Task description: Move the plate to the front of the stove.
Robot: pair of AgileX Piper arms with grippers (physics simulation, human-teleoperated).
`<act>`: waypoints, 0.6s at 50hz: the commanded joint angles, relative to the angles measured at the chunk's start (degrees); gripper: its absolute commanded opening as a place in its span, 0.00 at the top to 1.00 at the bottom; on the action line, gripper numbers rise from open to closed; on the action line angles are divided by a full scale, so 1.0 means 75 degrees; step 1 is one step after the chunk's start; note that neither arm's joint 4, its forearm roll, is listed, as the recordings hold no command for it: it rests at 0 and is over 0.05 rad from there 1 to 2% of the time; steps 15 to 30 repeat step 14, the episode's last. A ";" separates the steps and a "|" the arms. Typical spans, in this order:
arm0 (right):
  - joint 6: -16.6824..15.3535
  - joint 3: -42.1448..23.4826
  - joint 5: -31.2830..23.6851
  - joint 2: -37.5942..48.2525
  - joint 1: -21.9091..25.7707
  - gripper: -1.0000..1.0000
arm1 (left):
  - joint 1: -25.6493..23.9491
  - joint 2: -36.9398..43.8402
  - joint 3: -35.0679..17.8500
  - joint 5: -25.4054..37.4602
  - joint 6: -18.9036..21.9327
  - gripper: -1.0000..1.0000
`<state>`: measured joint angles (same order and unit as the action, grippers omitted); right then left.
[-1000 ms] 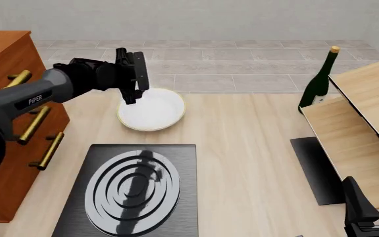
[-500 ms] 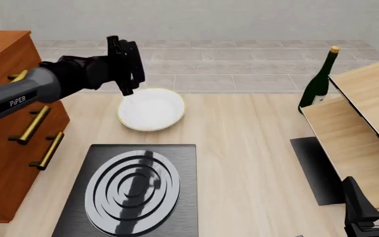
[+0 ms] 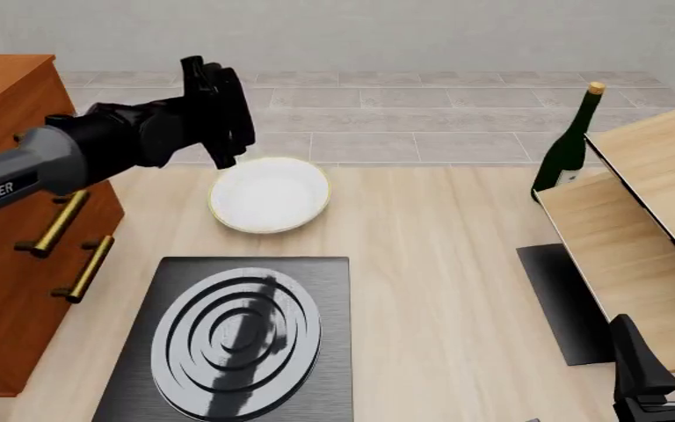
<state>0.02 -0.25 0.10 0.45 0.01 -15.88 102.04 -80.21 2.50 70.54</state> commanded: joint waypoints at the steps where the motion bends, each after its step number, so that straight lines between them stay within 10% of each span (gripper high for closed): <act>1: 0.0000 0.0000 0.0000 0.0001 0.0000 0.00 | -0.0111 -0.0391 0.0427 -0.0238 -0.0064 0.00; 30: 0.0000 0.0000 0.0000 0.0000 0.0002 0.00 | -0.0228 -0.0874 0.0835 -0.0405 -0.0136 0.00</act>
